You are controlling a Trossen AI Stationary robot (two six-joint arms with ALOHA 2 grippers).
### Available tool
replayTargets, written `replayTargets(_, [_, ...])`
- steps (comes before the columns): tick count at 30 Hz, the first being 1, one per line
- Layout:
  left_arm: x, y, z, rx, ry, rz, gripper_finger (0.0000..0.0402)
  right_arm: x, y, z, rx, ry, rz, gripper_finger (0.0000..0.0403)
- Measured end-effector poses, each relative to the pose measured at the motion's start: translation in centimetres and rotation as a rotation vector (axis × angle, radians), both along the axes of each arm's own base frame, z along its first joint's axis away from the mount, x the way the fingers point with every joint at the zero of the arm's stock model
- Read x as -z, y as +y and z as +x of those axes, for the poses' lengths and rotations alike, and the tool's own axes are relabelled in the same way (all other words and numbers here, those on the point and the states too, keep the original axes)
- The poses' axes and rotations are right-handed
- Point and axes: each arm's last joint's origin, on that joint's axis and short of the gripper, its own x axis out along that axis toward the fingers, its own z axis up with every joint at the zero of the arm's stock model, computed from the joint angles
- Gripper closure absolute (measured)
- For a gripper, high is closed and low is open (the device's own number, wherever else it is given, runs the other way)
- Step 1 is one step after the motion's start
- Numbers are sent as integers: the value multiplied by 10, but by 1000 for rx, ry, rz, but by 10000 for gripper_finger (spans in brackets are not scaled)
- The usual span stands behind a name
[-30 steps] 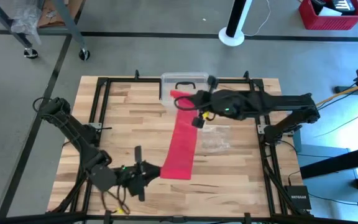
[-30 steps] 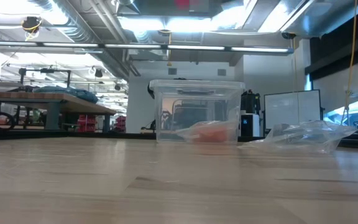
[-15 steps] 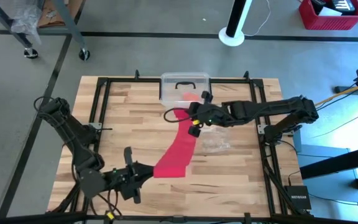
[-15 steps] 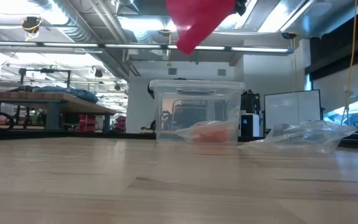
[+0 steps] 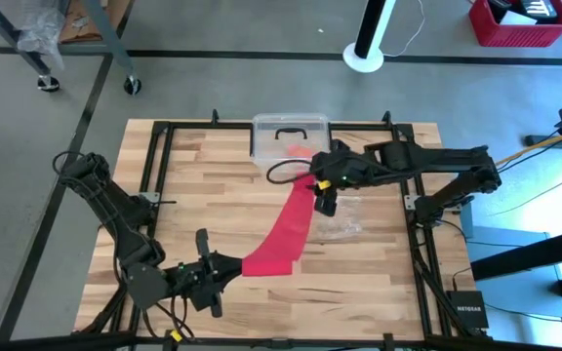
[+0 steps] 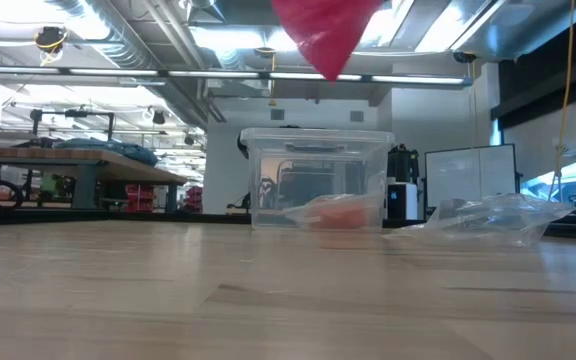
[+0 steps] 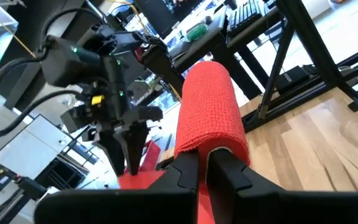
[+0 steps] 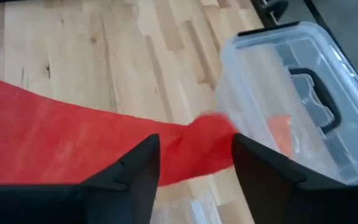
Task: Roll bandage
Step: Roll the red bandage
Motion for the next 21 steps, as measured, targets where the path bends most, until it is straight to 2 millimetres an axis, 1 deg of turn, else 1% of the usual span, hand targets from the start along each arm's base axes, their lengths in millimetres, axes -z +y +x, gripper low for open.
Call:
replayTargets(3, [0, 0, 0, 0, -1, -3, 398, -1, 8, -1, -23, 0, -4, 190])
replayTargets(8, [0, 0, 0, 0, -2, -5, 398, 2, 22, -7, -72, 45, -13, 191])
replayTargets(11, [0, 0, 0, 0, -2, -5, 398, -3, 36, -18, -112, 49, -25, 191])
replayTargets(14, [0, 0, 0, 2, -7, -16, 398, -7, 56, -33, -177, -1, -33, 192])
replayTargets(17, [0, 0, 0, 1, -13, -34, 398, 2, 78, -45, -238, -86, -74, 192])
replayTargets(19, [-1, 0, 0, -1, -21, -51, 398, 14, 89, -54, -276, -149, -101, 192])
replayTargets(21, [-1, 0, 0, -2, -25, -62, 398, 32, 97, -63, -301, -238, -108, 192])
